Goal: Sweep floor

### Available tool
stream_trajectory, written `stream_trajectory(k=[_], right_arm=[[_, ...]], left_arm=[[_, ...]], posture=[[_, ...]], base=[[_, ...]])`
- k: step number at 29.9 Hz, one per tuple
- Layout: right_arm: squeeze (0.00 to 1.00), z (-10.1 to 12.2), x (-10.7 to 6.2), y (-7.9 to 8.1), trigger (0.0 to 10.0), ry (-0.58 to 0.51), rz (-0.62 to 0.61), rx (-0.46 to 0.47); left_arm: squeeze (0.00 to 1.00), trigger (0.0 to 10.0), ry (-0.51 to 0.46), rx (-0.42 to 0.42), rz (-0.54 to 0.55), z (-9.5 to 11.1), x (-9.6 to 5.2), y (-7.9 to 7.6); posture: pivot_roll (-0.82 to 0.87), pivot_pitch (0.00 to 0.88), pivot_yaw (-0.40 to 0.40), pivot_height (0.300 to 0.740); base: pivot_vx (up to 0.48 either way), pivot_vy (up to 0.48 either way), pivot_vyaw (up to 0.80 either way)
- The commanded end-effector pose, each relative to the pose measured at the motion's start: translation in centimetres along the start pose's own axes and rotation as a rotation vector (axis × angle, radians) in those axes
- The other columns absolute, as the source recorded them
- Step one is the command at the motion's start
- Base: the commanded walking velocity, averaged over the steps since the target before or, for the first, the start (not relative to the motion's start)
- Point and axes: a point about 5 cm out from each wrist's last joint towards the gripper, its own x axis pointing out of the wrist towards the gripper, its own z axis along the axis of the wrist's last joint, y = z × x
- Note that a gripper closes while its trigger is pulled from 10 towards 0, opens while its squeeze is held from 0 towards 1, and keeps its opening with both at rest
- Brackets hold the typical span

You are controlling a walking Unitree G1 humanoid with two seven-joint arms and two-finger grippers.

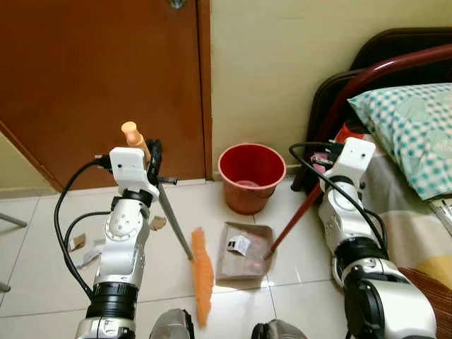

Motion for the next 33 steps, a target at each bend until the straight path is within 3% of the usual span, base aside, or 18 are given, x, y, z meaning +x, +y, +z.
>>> stream_trajectory(k=[1,6,14,22,27,33], right_arm=[[0.0,1.0,0.2,0.1,10.0,-0.03,0.027,0.027],[0.0,1.7,0.4,0.8,10.0,-0.045,0.076,0.037],[0.0,1.2,0.1,-0.9,10.0,-0.027,0.074,0.038],[0.0,1.0,-0.4,-0.9,10.0,-0.009,0.101,0.048],[0.0,2.4,0.0,-1.0,10.0,-0.031,0.103,0.085],[0.0,4.0,-0.1,-0.7,10.0,-0.072,0.146,0.138]], left_arm=[[0.0,10.0,-0.051,0.009,-0.001,0.9,0.7,-0.5],[0.0,10.0,-0.052,0.029,0.039,1.1,1.2,0.2],[0.0,10.0,-0.01,0.055,0.052,0.0,0.8,0.3],[0.0,10.0,0.033,0.062,0.064,-0.2,1.8,-0.1],[0.0,10.0,0.04,0.076,0.111,0.3,1.6,0.4],[0.0,10.0,0.051,0.1,0.069,0.3,1.0,-0.4]], posture=[[0.01,0.0,-0.046,0.74],[0.05,0.003,-0.04,0.74],[0.06,0.0,-0.045,0.74],[0.04,0.0,-0.071,0.74],[-0.01,0.0,-0.063,0.74],[-0.01,0.015,-0.042,0.74]], base=[[0.0,0.0,0.0],[0.0,0.0,0.0],[0.0,0.0,0.0],[0.0,0.0,0.0],[0.0,0.0,0.0],[0.0,0.0,0.0]])
